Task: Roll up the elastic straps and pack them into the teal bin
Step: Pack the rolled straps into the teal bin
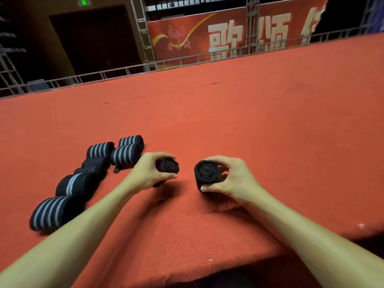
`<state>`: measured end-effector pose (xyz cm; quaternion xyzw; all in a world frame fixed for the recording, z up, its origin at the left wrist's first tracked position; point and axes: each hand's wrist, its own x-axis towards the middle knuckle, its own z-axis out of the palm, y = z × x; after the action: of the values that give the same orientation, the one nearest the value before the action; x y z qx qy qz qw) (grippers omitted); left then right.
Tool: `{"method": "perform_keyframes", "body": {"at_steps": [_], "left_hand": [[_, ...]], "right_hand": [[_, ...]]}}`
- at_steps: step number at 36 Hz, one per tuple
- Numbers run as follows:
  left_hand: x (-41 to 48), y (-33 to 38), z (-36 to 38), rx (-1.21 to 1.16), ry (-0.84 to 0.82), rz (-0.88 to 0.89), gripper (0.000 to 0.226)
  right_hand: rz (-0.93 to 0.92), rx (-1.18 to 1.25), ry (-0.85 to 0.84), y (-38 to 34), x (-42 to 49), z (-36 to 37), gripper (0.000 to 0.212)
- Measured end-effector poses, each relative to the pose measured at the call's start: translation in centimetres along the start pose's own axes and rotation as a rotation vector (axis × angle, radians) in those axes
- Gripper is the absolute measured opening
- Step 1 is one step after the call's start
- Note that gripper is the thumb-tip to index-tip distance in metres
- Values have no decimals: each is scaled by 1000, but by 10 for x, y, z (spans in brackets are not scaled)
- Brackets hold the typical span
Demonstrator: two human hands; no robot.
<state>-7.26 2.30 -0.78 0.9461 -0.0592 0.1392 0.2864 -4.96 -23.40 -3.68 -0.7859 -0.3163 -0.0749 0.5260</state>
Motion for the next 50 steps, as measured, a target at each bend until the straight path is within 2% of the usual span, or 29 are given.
{"method": "perform_keyframes", "body": {"at_steps": [6, 16, 23, 29, 35, 42, 50], "left_hand": [[-9, 87, 50, -221, -71, 134, 40], [-28, 242, 154, -491, -293, 355, 41], [-54, 315, 226, -593, -444, 484, 38], [-73, 347, 276, -601, -517, 544, 38], [-83, 360, 308, -564, -581, 533, 37], [-79, 358, 332, -467, -677, 495, 39], [-64, 352, 342, -415, -705, 498, 44]], "right_hand": [[104, -120, 188, 9, -65, -77, 56], [290, -246, 518, 15, -195, -207, 59], [468, -392, 663, 19, -284, -259, 57], [638, -439, 736, 28, -330, -271, 58], [824, -480, 752, 33, -359, -275, 49], [1043, -337, 898, 53, -364, -275, 52], [1249, -259, 1018, 90, -352, -269, 53]]}}
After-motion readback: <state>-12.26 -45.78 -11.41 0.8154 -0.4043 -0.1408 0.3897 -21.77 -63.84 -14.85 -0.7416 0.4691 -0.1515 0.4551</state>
